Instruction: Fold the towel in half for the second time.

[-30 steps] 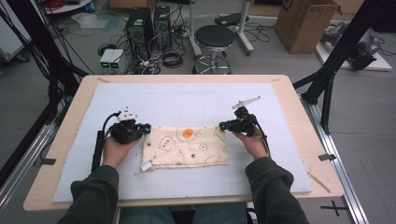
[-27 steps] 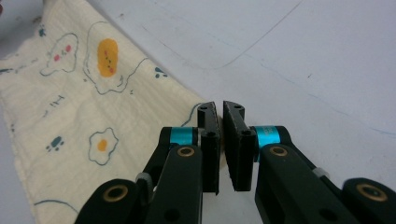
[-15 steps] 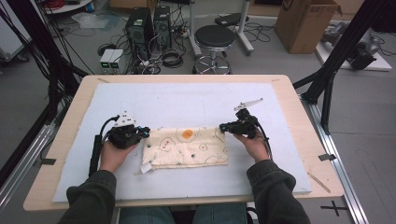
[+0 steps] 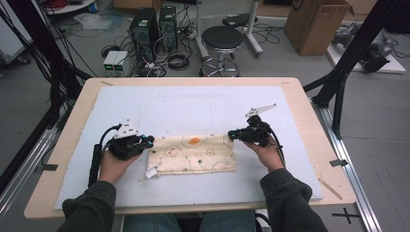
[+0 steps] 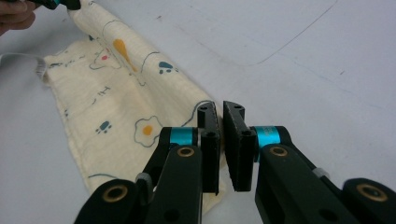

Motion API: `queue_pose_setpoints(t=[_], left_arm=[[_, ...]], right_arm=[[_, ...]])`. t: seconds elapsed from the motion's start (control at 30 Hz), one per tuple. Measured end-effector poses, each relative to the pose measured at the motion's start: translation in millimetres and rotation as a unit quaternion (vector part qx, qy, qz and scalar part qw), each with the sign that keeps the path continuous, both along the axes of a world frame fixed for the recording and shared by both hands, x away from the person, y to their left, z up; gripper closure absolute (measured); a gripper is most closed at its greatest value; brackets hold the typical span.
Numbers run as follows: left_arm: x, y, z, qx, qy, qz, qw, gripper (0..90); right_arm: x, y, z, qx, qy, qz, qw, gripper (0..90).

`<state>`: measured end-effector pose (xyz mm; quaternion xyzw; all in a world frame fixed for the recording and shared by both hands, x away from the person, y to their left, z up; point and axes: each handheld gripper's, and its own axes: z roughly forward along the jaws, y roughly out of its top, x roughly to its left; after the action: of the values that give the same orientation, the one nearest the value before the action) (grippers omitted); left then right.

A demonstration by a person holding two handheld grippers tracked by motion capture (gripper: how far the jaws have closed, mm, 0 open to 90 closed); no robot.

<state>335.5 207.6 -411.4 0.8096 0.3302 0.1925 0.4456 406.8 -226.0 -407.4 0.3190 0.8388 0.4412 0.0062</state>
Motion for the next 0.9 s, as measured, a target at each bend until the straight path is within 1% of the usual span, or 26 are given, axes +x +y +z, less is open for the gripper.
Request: queue_pose_setpoints(t=[0.03, 0.07, 0.1, 0.2, 0.3, 0.37, 0.4, 0.43, 0.5, 0.6, 0.67, 0.73, 0.83, 0.87, 0.9], left_arm=[[-1.3, 0.3, -0.5, 0.003, 0.001, -0.002, 1.0, 84.7], [-3.1, 0.2, -1.7, 0.004, 0.001, -0.002, 1.0, 84.7], [-4.5, 0.2, -2.9, 0.005, 0.002, -0.003, 1.0, 84.7], [-9.7, 0.3, -4.2, 0.007, 0.003, -0.006, 1.0, 84.7], [-14.8, -0.5, -2.6, 0.012, 0.0, -0.013, 0.9998, 84.6], [-18.1, -1.1, -1.0, 0.015, -0.005, -0.018, 0.9997, 84.6], [-19.7, -1.7, -0.6, 0.015, -0.004, -0.02, 0.9997, 84.6], [-20.9, -2.2, -0.3, 0.019, -0.005, -0.021, 0.9996, 84.5], [-24.4, -3.4, -0.5, 0.029, -0.007, -0.024, 0.9993, 84.4], [-30.6, -3.6, -3.1, 0.023, -0.009, -0.024, 0.9994, 84.3], [-34.1, -4.2, -6.0, 0.027, -0.008, -0.025, 0.9993, 84.3], [-37.3, -4.1, -7.3, 0.024, -0.008, -0.027, 0.9993, 84.3], [-40.6, -3.8, -7.0, 0.022, -0.007, -0.033, 0.9992, 84.3], [-42.0, -3.4, -6.4, 0.027, -0.008, -0.039, 0.9988, 84.3], [-43.8, -4.0, -6.6, 0.023, -0.009, -0.04, 0.9989, 84.2]], right_arm=[[-1.5, 0.0, -0.6, -0.001, 0.003, 0.002, 1.0, 85.2], [-2.7, 0.1, -1.4, -0.004, 0.0, 0.005, 1.0, 85.3], [-5.1, 0.3, -1.9, -0.003, 0.001, 0.003, 1.0, 85.3], [-9.7, 0.9, -3.8, -0.002, 0.002, 0.009, 1.0, 85.2], [-15.6, 0.4, -4.3, -0.002, 0.002, 0.013, 0.9999, 85.3], [-19.3, -0.5, -4.0, 0.0, -0.004, 0.016, 0.9999, 85.3], [-22.0, -0.9, -3.5, 0.0, 0.0, 0.015, 0.9999, 85.3], [-23.4, -1.4, -3.7, 0.002, -0.006, 0.016, 0.9998, 85.2], [-27.4, -1.9, -3.8, 0.004, -0.004, 0.019, 0.9998, 85.2], [-34.0, -2.0, -5.8, -0.003, -0.006, 0.023, 0.9997, 85.3], [-37.8, -1.9, -6.8, -0.004, -0.009, 0.027, 0.9996, 85.2], [-41.7, -2.1, -7.2, -0.006, -0.011, 0.028, 0.9995, 85.2], [-46.5, -3.4, -8.3, -0.005, -0.014, 0.034, 0.9993, 85.2], [-48.2, -3.7, -8.3, -0.005, -0.011, 0.033, 0.9994, 85.2], [-50.5, -4.2, -8.4, -0.005, -0.011, 0.031, 0.9994, 85.2]])
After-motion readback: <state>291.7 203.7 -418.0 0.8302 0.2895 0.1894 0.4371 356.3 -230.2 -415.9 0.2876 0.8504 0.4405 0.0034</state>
